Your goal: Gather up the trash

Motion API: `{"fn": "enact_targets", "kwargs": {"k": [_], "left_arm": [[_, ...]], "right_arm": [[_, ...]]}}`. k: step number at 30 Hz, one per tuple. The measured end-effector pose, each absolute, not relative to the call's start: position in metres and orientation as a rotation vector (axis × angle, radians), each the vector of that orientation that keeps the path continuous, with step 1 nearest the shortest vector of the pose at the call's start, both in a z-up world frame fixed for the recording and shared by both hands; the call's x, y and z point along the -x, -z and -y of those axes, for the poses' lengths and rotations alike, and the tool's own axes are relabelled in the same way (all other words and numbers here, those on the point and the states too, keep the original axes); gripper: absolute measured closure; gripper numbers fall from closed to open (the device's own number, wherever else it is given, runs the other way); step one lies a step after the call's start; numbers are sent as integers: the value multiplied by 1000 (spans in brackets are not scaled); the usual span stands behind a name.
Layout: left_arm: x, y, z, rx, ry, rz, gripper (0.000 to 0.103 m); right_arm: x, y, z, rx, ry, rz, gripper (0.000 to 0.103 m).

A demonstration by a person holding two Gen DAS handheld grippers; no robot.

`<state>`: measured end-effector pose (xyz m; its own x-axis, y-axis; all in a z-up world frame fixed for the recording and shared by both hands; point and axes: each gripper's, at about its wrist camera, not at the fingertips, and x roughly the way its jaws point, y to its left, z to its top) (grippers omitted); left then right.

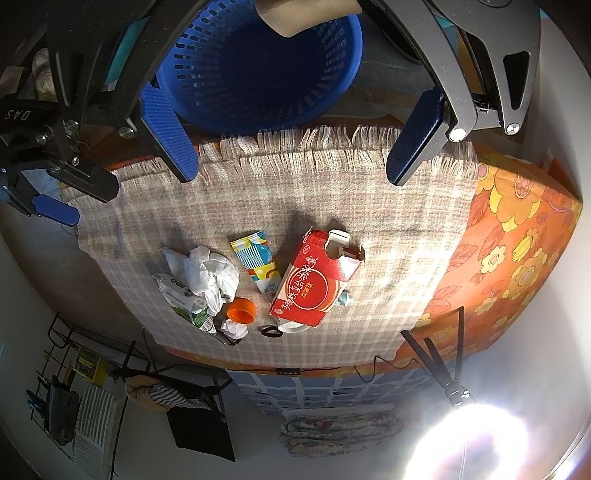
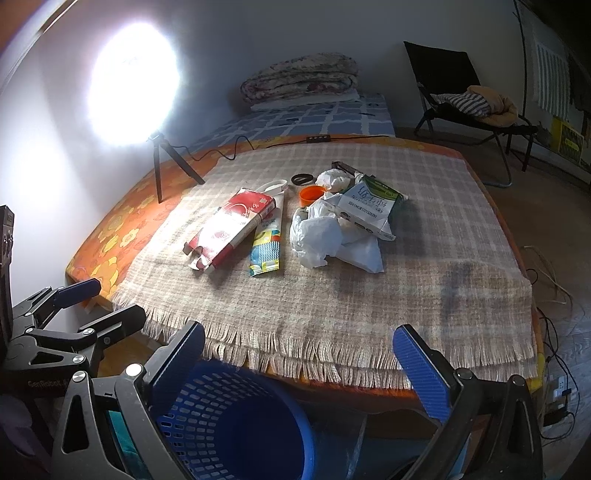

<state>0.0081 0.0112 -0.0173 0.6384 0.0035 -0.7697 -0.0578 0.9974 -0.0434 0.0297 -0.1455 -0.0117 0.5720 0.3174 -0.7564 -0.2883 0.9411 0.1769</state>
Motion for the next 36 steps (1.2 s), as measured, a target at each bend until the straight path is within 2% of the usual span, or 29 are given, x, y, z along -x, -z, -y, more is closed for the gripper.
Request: {"fn": "enact_targets", "kwargs": {"k": [36], "left_arm": [[-8,21,-12,67,-38,-883,0]], "right_arm": [[-30,10,148,-42,-351,-894,0]]}}
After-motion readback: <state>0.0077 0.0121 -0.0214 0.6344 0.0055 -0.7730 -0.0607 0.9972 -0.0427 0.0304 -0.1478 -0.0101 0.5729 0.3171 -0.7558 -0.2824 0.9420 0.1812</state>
